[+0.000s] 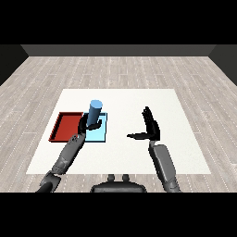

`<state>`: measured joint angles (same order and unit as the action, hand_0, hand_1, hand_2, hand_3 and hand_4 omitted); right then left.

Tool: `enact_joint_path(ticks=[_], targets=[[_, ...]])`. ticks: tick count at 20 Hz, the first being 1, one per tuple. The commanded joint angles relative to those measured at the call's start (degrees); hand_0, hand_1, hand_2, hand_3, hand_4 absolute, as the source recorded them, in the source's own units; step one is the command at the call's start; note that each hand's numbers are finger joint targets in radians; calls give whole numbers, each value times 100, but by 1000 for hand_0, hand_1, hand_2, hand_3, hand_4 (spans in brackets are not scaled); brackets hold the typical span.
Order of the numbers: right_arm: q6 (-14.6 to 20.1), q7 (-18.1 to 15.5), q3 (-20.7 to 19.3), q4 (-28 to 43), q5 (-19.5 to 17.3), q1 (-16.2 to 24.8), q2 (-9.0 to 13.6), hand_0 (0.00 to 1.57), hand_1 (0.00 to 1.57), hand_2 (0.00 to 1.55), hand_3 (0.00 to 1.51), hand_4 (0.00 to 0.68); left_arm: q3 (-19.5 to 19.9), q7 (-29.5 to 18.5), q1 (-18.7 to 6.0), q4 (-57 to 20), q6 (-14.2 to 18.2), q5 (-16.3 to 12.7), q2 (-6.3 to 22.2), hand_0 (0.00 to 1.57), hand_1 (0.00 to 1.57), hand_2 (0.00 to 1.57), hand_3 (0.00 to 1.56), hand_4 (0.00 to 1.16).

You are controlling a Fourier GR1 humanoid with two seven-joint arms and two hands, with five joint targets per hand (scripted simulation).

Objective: Pick the blue can and put it in the blue box

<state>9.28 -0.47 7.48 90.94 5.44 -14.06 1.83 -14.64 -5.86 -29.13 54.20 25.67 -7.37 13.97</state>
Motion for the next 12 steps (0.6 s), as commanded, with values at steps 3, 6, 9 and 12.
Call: enact_joint_path(ticks=[3, 6, 9, 12], targets=[[-50, -34, -363, -296, 257, -213, 80, 0, 0, 0, 0, 0, -391, 1014, -658, -1391, 320, 978, 529, 1532, 1532, 1421, 1267, 971], [187, -155, -213, -271, 53, 124, -86, 0, 0, 0, 0, 0, -550, 1632, -993, -2204, 335, 1338, 658, 582, 582, 503, 302, 908], [125, -95, -372, -478, 156, -106, -36, 0, 0, 0, 0, 0, -515, 1751, -1500, -3274, 297, 1469, 197, 845, 845, 715, 502, 916], [-65, -292, -409, -628, 282, 105, -34, 0, 0, 0, 0, 0, -578, 1776, -1548, -3865, 175, 1641, 17, 848, 848, 795, 580, 878]])
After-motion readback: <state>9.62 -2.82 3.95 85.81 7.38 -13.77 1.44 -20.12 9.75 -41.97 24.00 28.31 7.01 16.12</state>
